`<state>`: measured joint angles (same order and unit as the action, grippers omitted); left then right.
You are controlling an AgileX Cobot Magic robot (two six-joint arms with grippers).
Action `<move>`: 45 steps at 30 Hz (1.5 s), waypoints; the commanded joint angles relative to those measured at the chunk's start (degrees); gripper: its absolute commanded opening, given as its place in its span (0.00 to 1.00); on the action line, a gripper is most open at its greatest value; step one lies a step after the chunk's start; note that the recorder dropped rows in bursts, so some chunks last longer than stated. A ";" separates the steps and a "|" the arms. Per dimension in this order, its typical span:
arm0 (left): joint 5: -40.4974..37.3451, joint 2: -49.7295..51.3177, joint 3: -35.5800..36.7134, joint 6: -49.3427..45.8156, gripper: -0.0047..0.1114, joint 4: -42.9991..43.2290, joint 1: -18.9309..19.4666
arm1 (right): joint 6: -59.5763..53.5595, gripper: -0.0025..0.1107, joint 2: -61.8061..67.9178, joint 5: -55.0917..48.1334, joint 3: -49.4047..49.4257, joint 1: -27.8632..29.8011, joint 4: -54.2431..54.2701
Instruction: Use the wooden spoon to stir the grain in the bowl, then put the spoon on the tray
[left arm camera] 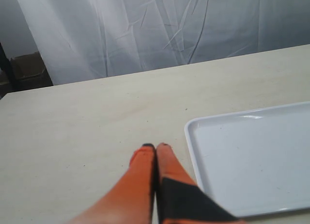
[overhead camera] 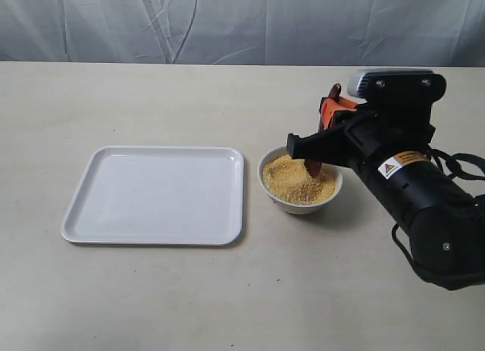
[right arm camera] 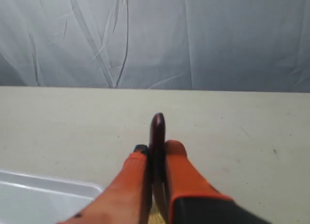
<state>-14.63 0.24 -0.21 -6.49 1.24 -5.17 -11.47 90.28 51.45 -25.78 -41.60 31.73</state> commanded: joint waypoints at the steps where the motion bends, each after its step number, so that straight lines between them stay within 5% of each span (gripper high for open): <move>1: 0.51 -0.24 0.21 0.05 0.04 -0.15 -0.03 | 1.36 0.02 2.55 -1.20 -0.18 -0.12 -3.79; 7: 0.51 -0.24 0.21 0.05 0.04 -0.31 -0.03 | 6.96 0.02 2.31 0.02 -0.18 -0.12 -8.56; 23: 0.51 -0.24 0.21 0.05 0.04 -0.13 -0.03 | -8.46 0.02 -3.37 -4.61 -0.18 -0.12 3.40; 31: 0.51 -0.24 0.21 0.05 0.04 -0.13 -0.03 | 5.42 0.02 0.76 -3.73 -0.18 -0.12 -6.48; 39: 0.51 -0.24 0.21 0.05 0.04 -0.13 -0.03 | -11.19 0.02 -4.91 -4.04 -0.18 -0.12 4.67; 45: 0.51 -0.24 0.21 0.05 0.04 -0.13 -0.03 | 1.89 0.02 1.88 -4.14 -0.18 -0.12 -3.56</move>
<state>-14.63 0.24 -0.21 -6.49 1.24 -5.17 -15.91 91.36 47.30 -25.90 -41.60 32.94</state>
